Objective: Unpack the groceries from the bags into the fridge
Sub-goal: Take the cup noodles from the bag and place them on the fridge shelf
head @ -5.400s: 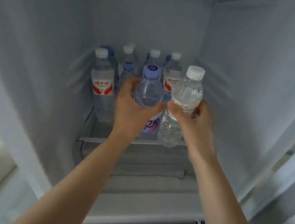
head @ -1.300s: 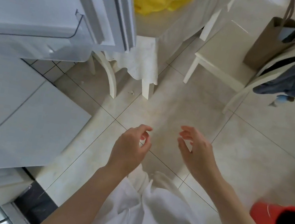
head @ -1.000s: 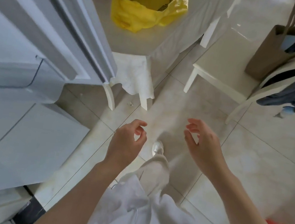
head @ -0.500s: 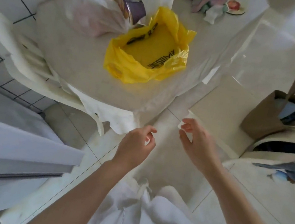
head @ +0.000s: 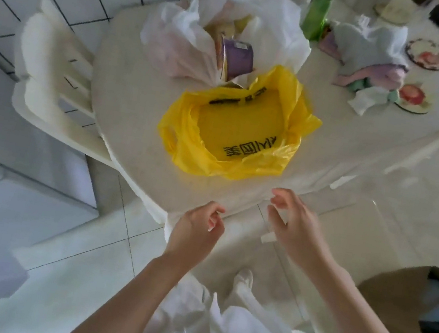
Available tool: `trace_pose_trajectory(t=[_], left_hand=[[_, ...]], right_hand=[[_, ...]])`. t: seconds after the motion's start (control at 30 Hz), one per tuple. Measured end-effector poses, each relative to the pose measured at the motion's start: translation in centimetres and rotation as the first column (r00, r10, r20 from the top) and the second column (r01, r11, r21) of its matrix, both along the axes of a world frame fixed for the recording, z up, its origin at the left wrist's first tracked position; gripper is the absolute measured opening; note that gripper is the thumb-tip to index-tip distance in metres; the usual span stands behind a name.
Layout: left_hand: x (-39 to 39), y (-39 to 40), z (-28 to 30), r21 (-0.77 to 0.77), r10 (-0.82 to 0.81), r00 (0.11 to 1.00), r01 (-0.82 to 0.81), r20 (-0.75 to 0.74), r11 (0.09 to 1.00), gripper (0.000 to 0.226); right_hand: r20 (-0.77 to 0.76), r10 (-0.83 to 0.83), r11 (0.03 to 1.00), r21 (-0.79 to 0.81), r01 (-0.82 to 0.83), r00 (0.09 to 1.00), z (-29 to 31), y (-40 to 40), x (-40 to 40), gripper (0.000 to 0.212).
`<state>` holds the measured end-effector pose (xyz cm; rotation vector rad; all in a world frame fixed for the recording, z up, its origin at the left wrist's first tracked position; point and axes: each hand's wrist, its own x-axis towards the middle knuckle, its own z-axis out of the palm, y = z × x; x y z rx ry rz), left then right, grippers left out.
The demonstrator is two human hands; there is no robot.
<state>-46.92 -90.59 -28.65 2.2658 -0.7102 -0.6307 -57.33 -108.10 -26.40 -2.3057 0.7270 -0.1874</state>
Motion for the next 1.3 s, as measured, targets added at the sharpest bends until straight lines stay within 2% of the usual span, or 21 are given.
trace_pose_trajectory(t=[0.1,0.23,0.4,0.73,0.93,1.17,1.27,1.3], left_hand=[[0.3,-3.1,0.0,-0.007,0.110,0.994,-0.110,-0.001,0.994,0.017],[2.0,-6.1,0.2,-0.038,0.190,0.981,-0.189,0.030,0.981,0.015],[6.4,-8.7,-0.3,-0.090,0.255,0.957,-0.244,0.137,0.965,0.014],[18.3,-12.1,0.5,-0.060,0.232,0.960,-0.225,0.156,0.973,0.015],[25.0,-15.4,1.6,-0.029,0.167,0.954,-0.165,0.248,0.986,0.018],[32.9,-20.1,2.4,0.113,0.077,0.906,-0.135,0.416,0.984,0.027],[36.3,-21.9,1.4,0.254,0.079,0.866,-0.231,0.494,0.939,0.050],[37.0,-22.5,1.0,0.292,0.124,0.860,-0.299,0.495,0.908,0.048]], right_hand=[[0.037,0.094,0.995,-0.043,-0.092,0.995,0.2,-4.2,1.7,0.027],[0.061,0.123,0.991,-0.054,-0.120,0.991,1.0,-8.6,5.1,0.027],[0.048,0.164,0.986,-0.041,-0.162,0.985,1.9,-12.4,10.2,0.030],[0.050,0.194,0.979,-0.073,-0.190,0.980,2.6,-16.3,19.7,0.032],[0.049,0.253,0.966,-0.071,-0.249,0.966,2.9,-17.9,25.3,0.033],[0.030,0.358,0.934,-0.030,-0.357,0.933,3.6,-21.2,34.1,0.031],[0.042,0.415,0.910,-0.038,-0.413,0.909,3.4,-22.3,38.8,0.030],[0.048,0.440,0.898,-0.046,-0.438,0.896,3.1,-22.7,40.4,0.031]])
